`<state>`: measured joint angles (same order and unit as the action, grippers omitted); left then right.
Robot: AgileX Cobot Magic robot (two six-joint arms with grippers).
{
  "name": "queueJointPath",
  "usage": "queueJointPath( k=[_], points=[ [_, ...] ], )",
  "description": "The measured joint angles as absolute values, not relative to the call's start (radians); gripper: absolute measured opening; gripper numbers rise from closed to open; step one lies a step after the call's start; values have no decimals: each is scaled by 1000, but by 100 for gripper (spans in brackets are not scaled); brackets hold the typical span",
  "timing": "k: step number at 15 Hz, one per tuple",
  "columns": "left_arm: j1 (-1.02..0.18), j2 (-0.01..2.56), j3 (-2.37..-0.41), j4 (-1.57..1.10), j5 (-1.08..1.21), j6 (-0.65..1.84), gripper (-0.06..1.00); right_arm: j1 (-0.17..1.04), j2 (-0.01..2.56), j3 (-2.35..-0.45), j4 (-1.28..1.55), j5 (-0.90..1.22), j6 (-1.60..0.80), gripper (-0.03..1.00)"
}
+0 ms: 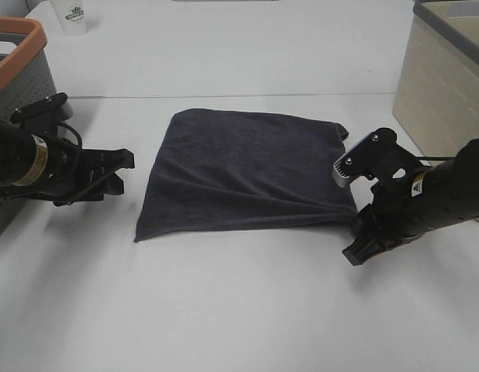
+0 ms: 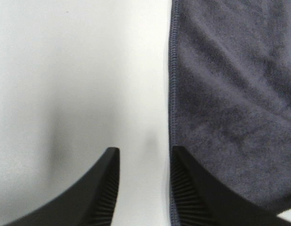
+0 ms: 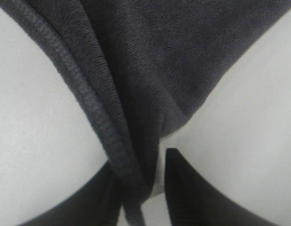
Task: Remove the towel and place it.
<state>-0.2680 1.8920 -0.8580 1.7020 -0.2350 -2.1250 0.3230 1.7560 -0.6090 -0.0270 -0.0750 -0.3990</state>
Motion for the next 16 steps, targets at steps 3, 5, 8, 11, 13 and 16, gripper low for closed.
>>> queueJointPath(
  k=[3, 5, 8, 11, 13, 16],
  points=[
    [-268, 1892, -858, 1702, -238, -2125, 61, 323, 1756, -609, -32, -74, -399, 68],
    [-268, 1892, -858, 1703, -239, -2125, 64, 323, 1752, -609, -46, -45, -410, 74],
    [-268, 1892, -861, 1703, -315, -2125, 64, 323, 1664, -609, -54, 78, -422, 74],
    [-268, 1892, -953, 1724, -424, -2118, 64, 323, 1527, -607, -54, 97, -418, 74],
    [-268, 1892, -1056, 1734, -472, -2119, 64, 323, 1439, -607, -53, 45, -384, 74],
    [-268, 1893, -1202, 1737, -491, -2122, 64, 323, 1372, -619, -40, -29, -299, 74]
  ],
)
